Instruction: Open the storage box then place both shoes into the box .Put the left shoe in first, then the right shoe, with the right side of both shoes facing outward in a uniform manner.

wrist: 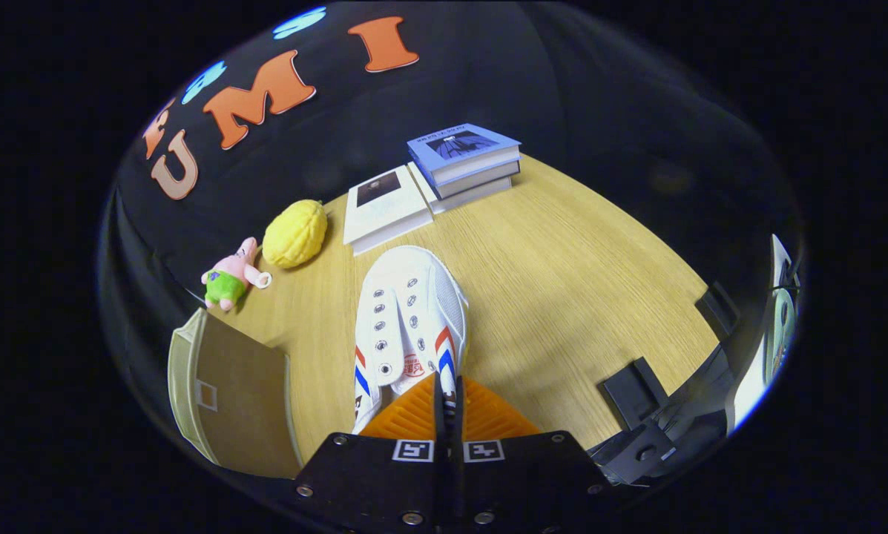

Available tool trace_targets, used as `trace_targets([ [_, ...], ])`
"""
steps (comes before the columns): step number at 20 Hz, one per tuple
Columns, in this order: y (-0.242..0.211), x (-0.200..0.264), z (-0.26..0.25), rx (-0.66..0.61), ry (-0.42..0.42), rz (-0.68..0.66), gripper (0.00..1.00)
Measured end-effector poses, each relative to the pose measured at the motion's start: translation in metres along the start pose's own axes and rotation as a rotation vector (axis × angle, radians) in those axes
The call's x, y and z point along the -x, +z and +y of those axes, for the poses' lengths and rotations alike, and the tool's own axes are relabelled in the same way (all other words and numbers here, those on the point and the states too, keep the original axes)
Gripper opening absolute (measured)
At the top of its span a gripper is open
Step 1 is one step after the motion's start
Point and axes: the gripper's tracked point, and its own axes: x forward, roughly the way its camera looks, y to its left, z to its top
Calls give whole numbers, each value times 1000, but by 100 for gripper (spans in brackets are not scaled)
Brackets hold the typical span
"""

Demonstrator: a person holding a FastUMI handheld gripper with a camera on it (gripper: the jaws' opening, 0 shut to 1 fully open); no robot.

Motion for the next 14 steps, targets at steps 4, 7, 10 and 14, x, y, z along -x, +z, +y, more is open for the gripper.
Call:
trace_targets([
  [4,9,29,48,11,34,-45,0],
  [7,9,49,89,22,62,-69,0],
  [10,5,64,134,50,102,-84,0],
  [14,-5,78,193,76,148,-91,0],
])
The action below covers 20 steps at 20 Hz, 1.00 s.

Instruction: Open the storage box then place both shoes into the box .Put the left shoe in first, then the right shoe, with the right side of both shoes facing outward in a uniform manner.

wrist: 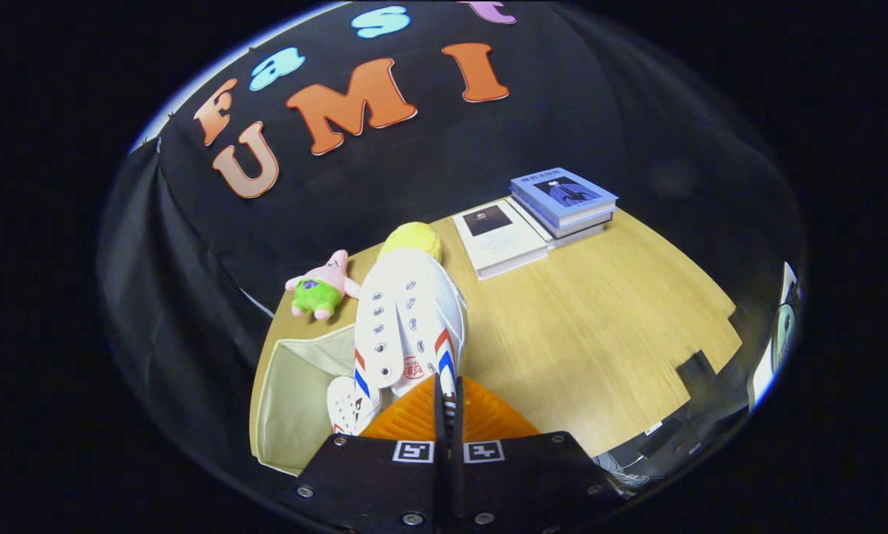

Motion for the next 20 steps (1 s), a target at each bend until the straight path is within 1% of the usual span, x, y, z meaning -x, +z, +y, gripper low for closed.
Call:
trace_targets([
  [4,-13,2,48,12,40,10,0],
  [8,-33,-9,78,44,37,38,0],
  [12,-58,-18,89,46,29,87,0],
  [16,-77,-20,84,63,2,124,0],
  [20,-82,-21,80,63,-20,139,0],
])
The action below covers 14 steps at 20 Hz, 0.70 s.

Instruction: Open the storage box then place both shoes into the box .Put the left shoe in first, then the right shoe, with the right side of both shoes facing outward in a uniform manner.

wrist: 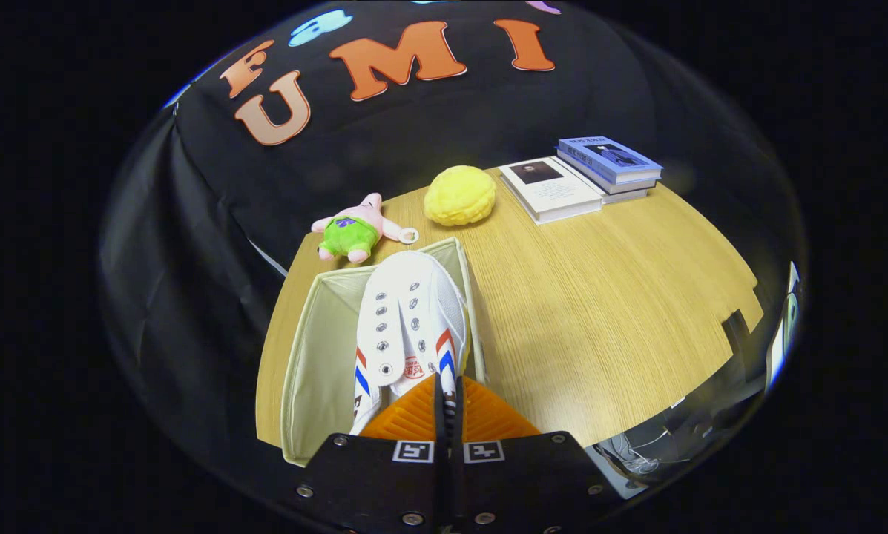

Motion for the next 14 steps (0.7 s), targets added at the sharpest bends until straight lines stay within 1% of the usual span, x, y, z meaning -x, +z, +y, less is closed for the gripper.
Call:
trace_targets([
  [3,-6,-6,1,51,-33,22,1],
  [4,-7,-9,5,55,-20,33,3],
  [5,-3,-5,16,49,13,19,11],
  [6,4,-1,22,50,27,2,23],
  [7,7,-2,24,64,33,-11,48],
  [9,13,1,29,81,53,-23,82],
  [11,21,2,24,96,41,-39,97],
  [14,36,4,12,109,29,-61,97],
])
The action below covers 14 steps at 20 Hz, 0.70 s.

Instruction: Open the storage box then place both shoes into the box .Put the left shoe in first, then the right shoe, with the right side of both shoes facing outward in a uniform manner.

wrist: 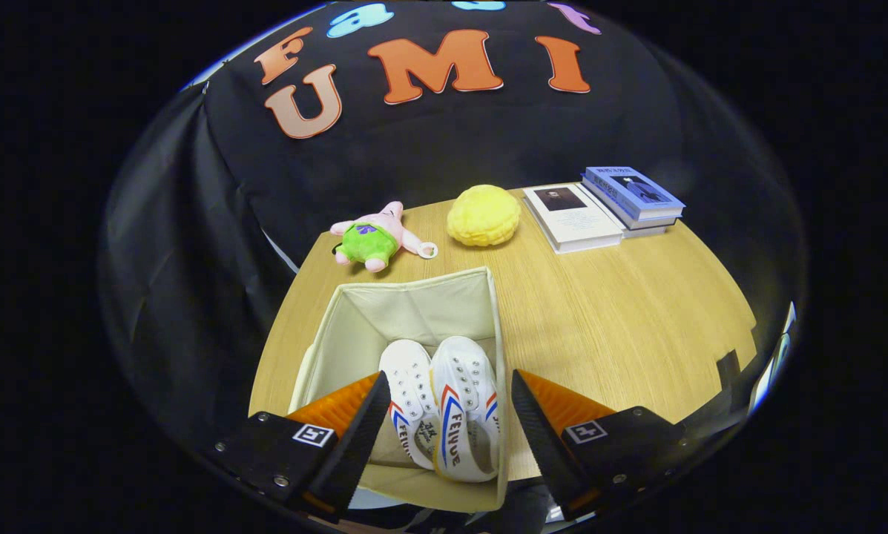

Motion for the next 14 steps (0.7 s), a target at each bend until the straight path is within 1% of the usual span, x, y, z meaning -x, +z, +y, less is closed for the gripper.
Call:
trace_targets([
  [2,15,5,-7,-5,13,-21,98],
  [6,55,17,-38,17,6,-81,99],
  [10,105,35,-72,35,-2,-172,99],
  [14,157,63,-105,53,-16,-277,99],
])
